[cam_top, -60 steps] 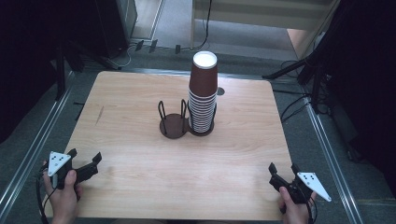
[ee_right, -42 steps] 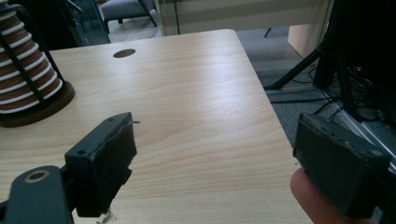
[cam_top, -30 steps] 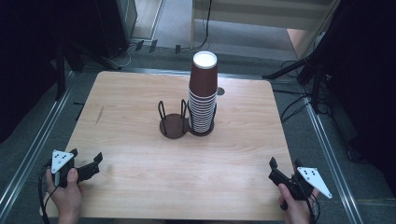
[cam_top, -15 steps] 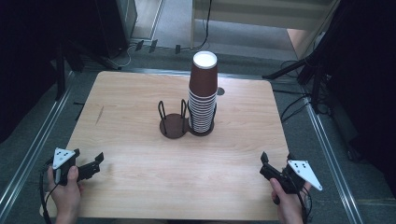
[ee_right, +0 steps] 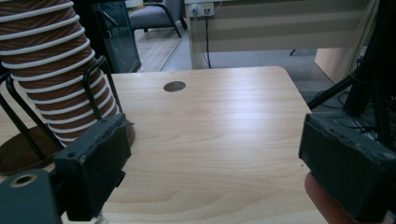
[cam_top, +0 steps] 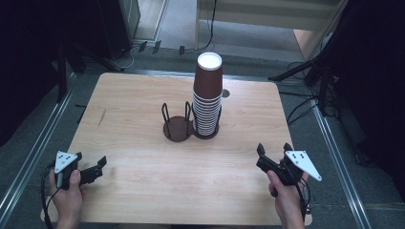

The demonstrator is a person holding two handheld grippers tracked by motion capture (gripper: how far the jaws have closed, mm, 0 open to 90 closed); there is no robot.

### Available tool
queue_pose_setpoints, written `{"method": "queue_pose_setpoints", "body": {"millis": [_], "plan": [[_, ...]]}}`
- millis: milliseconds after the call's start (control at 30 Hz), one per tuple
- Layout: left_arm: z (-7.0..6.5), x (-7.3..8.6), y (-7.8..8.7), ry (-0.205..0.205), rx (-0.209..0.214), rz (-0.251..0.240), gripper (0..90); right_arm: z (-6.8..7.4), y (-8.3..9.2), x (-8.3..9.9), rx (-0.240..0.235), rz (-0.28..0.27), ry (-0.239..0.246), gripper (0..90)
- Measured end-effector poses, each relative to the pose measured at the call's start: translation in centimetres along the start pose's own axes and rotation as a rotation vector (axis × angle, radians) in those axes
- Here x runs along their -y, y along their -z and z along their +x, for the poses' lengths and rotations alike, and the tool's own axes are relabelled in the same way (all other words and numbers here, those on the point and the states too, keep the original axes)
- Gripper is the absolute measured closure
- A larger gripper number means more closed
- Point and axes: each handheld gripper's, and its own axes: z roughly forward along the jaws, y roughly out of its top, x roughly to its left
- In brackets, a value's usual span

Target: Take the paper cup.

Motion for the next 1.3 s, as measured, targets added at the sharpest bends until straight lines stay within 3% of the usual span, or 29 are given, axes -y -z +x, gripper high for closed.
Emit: {"method": "queue_pose_setpoints", "body": {"millis": [367,533,1300], "plan": [[0.0,0.0,0.0,0.001,0.003,0.004,9.1,2.0,-1.4,-1.6,-0.051,-0.007,0.007,1.1],[0.2,0.0,0.0,0.014,0.008,0.001,9.1,2.8,-2.1,-1.8,-0.064,-0.003,0.000,0.7],[-0.1,0.0,0.0,-0.012,0.002,-0.003,9.1,5.8,-3.7,-3.5,-0.126,-0.013,0.021,0.6]]}}
